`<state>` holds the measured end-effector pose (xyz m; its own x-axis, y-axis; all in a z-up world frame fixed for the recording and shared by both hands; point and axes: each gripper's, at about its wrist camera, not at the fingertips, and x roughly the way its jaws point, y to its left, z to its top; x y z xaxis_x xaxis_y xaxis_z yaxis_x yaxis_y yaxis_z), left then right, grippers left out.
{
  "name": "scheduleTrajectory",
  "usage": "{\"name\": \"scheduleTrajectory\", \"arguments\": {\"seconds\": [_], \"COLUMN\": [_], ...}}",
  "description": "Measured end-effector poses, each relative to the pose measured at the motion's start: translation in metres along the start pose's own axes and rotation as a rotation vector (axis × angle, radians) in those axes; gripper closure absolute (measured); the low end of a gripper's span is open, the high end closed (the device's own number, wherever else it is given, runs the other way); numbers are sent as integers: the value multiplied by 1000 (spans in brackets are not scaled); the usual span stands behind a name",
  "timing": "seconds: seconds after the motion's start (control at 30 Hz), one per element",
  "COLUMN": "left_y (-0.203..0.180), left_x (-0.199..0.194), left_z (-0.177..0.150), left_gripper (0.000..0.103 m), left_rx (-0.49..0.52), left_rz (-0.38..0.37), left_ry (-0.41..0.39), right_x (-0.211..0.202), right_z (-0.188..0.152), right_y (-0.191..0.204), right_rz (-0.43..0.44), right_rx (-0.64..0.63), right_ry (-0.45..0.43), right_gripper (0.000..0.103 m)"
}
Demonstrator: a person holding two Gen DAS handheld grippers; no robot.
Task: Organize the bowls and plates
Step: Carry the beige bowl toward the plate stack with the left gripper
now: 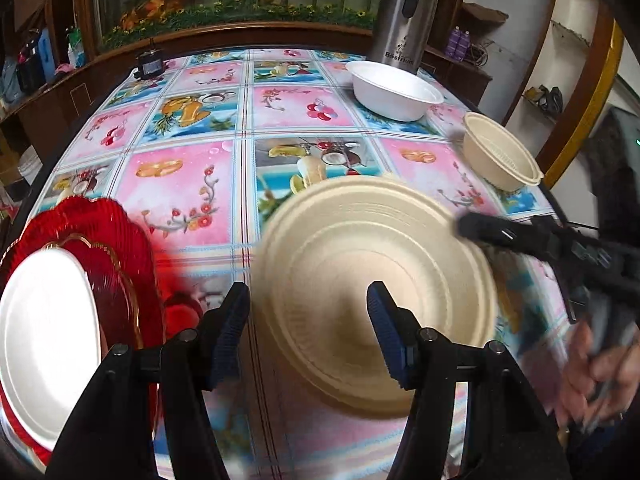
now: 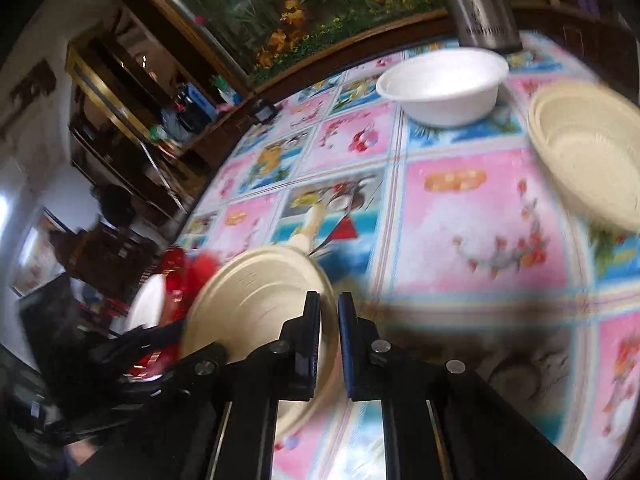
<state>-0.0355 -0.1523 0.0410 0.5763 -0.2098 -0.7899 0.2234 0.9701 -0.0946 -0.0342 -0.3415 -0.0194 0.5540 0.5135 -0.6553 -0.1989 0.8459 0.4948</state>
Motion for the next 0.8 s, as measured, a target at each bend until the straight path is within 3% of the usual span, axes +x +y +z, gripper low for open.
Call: {"name": "scheduleTrajectory", "arguments": {"seconds": [0.23,0.27,0.3,0.37,0.47,0.7,0.77,0.8], "left_y": [1,0,-1,2,13,18,19,19], "left_x": [2,1,-2,-10,-21,-40,-38,-36], "left_z": [4,2,0,-6,-15,-48,-54,-54], "left_gripper": [43,43,43,43,43,43,43,45], "left_rx": [-2,3,9,13,-4,-32,-55,-64], "left_rz": [-17,-18,-15,-13,-7,-73,-105,-112], "left_ry": [-9,-9,-11,-21,-20,20,29,29], "right_x": [-22,-25,-28,-31,-29,-4,0,2], "right_z": [-43,-41,-38,-32,-26,-18,-18,-18], "right_y": [15,15,14,11,11,24,27,28], "right_rz": [79,60,37,-1,29,69,78,83], "right_rx": [-9,-15,-31,-47,-53,-107,-122,-129], "right_ry": [61,51,33,7,14,72,83,91], "right_gripper": [88,84,72,65,65,66,69,77]}}
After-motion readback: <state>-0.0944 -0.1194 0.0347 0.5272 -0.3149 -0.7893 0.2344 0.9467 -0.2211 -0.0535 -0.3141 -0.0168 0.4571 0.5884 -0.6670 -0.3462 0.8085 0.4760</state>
